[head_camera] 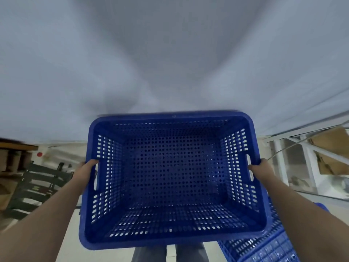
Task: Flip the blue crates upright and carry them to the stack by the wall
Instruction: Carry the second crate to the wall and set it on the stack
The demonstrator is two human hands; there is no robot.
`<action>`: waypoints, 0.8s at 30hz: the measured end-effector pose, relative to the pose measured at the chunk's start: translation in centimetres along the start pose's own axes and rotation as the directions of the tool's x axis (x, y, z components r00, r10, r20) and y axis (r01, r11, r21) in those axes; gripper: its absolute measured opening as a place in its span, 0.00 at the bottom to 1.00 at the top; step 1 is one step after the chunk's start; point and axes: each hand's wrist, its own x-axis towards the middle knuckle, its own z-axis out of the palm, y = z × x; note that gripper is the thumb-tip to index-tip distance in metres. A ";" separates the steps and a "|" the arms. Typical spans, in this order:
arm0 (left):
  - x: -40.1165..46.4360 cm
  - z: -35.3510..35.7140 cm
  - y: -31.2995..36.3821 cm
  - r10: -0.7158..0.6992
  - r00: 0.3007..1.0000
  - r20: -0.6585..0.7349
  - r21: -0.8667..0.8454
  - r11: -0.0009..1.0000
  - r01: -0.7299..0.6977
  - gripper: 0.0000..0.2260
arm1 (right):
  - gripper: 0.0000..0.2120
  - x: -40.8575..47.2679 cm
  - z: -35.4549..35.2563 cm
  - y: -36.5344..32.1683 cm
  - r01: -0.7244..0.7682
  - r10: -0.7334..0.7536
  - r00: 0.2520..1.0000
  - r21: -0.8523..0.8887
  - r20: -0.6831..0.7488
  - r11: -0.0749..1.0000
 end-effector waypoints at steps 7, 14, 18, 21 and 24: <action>-0.1 -0.7 -0.1 0.006 1.000 -0.014 -0.022 1.000 -0.006 0.21 | 0.25 -0.2 0.5 0.4 -0.018 0.017 1.000 0.039 0.013 0.999; -0.4 -1.3 -0.3 0.042 0.993 -0.111 0.003 0.999 -0.041 0.21 | 0.22 0.2 0.7 0.5 -0.016 0.013 0.999 0.078 0.044 0.997; 0.1 -2.4 0.3 0.008 1.000 -0.028 -0.006 1.000 -0.008 0.22 | 0.22 -0.6 2.0 -0.5 -0.020 0.012 0.997 0.114 0.074 0.993; 0.4 -2.4 0.5 -0.009 1.000 0.016 0.013 1.000 0.009 0.25 | 0.23 -0.6 2.3 -0.6 -0.026 0.016 0.997 0.137 0.076 0.990; 0.1 -1.9 0.4 -0.002 1.000 0.005 0.008 1.000 0.002 0.26 | 0.21 -0.1 1.9 -0.1 -0.031 0.018 0.996 0.151 0.083 0.988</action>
